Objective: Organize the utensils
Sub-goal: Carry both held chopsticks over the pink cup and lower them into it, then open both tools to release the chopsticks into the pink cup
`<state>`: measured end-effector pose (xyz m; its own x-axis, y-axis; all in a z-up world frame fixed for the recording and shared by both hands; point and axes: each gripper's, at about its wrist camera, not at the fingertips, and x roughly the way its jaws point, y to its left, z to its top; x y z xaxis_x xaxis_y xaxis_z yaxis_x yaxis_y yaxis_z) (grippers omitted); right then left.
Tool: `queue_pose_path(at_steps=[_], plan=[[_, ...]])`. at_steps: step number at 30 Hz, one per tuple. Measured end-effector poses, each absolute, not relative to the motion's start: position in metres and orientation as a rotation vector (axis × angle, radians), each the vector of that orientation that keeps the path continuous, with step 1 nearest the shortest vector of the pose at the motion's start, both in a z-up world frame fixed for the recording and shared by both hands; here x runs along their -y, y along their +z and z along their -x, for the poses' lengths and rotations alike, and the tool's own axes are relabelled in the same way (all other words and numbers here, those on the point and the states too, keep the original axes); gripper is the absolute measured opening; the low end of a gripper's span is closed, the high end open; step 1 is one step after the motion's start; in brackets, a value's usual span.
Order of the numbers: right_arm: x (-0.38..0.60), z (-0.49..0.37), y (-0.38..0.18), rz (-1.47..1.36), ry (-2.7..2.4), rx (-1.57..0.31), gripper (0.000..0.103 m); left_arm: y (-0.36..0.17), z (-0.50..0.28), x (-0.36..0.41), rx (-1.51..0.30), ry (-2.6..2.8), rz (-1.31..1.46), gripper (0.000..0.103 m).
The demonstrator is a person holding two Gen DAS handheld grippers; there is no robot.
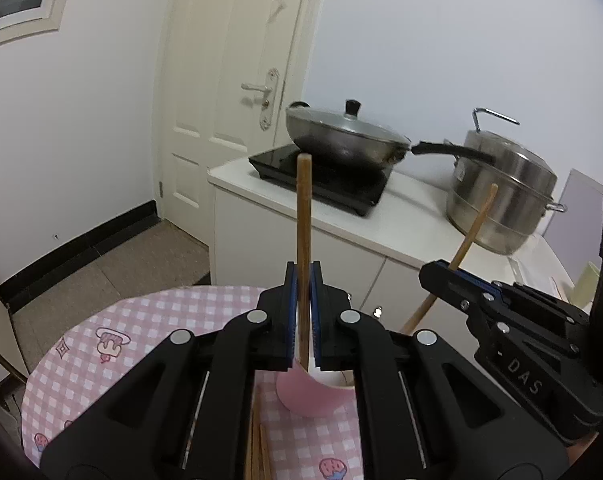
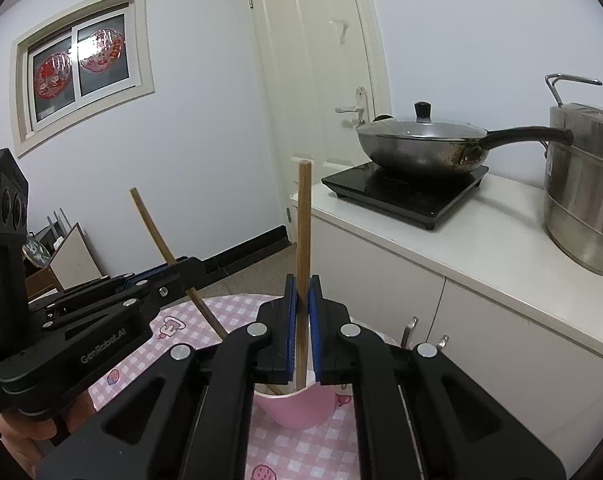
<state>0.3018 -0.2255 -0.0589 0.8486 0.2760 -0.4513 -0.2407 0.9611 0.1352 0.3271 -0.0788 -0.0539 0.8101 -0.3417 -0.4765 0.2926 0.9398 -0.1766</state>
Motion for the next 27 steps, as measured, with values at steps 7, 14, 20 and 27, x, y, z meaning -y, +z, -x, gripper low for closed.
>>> queue_pose_path(at_steps=[7,14,20,27], plan=[[0.229,-0.297,-0.056,-0.09,0.265,-0.506,0.008,-0.053,-0.321,0.08,-0.557,-0.356,0.071,0.009],[0.229,-0.282,-0.048,-0.096,0.263,-0.501,0.03,-0.042,-0.301,0.071,-0.524,-0.333,0.086,0.058],[0.229,-0.263,-0.038,-0.099,0.267,-0.491,0.037,-0.035,-0.283,0.061,-0.53,-0.314,0.079,0.06],[0.217,-0.234,-0.037,-0.084,0.294,-0.499,0.04,-0.04,-0.249,0.033,-0.585,-0.253,0.052,0.068]])
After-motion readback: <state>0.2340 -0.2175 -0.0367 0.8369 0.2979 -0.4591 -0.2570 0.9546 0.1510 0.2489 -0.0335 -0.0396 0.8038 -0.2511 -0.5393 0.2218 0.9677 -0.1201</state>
